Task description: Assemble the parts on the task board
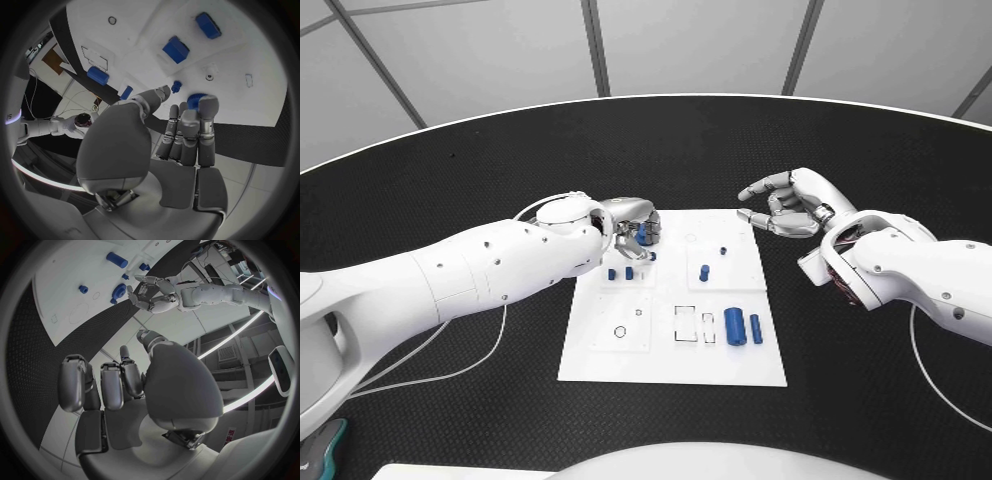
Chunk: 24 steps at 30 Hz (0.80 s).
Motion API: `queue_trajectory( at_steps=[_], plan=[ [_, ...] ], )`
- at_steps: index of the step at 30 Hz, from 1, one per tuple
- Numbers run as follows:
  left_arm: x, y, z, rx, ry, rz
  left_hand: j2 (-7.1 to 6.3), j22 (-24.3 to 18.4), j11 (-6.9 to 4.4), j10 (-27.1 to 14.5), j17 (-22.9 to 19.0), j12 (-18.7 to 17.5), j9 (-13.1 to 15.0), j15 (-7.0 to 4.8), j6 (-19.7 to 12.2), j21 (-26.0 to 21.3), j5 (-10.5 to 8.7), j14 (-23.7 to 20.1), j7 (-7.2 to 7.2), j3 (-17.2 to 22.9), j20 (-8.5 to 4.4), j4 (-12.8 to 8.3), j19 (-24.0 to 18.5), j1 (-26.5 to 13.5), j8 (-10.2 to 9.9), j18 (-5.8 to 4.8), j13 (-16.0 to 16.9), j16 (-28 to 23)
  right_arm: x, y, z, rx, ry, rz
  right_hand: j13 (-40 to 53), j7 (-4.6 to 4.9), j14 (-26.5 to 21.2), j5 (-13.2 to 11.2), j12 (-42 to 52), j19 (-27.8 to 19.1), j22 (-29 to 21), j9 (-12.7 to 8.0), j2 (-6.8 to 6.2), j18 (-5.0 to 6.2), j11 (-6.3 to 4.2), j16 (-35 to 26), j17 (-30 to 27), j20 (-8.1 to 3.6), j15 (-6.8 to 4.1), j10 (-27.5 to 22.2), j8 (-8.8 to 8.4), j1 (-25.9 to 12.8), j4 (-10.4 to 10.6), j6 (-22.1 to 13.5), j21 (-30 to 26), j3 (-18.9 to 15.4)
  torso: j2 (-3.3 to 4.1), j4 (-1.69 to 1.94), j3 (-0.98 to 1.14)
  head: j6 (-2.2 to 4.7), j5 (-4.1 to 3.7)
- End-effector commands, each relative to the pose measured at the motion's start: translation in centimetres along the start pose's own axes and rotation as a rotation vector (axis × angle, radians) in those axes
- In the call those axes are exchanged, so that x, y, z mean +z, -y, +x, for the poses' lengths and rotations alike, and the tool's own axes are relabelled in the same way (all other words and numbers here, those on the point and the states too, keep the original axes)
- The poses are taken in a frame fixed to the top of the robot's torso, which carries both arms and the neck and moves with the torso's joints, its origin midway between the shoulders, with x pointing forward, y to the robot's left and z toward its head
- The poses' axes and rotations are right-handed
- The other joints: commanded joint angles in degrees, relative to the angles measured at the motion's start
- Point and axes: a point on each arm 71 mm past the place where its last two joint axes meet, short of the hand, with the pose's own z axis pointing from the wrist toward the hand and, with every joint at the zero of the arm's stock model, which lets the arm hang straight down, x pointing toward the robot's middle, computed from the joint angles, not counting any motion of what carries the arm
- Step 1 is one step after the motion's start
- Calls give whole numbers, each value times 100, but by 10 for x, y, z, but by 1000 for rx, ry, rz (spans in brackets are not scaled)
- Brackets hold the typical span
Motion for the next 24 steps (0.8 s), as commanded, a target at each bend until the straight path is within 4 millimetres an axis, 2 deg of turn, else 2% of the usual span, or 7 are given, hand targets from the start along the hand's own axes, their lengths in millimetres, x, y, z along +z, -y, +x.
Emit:
queue_trajectory(
  at_steps=[1,10,24],
  plan=[
    [1,2,1,3,-4,4,-11,21,1,42,12,-25,-12,12,54,26,12,49,-1,-11,-3,-40,50,-74,-32,-113,-20,30,0,0,0,0,0,-1,360,4,385,27,-19,112,517,-9,-34,98,-2,-16,641,-43,-39,-12,23,4,15,-1,-31,29,3,6,0,25,-21],
    [5,4,5,12,-14,6,18,170,-4,111,66,-61,-33,9,110,135,13,97,-6,3,-6,-62,120,-65,-48,-139,-67,122,1,-1,1,1,0,-4,360,4,385,27,-19,112,517,-9,-34,98,-2,-16,641,-43,-39,-12,23,4,15,-1,-31,29,9,-1,-2,34,20],
    [9,2,14,16,-36,-8,89,373,-20,232,145,-121,-69,-4,208,293,14,160,-20,90,-16,-114,202,-8,-77,-171,-142,267,1,-2,2,2,0,-5,369,5,386,27,-10,115,523,-10,-34,96,0,-15,645,-43,-39,-6,24,3,16,-5,-25,33,6,4,-3,7,9]
  ],
)
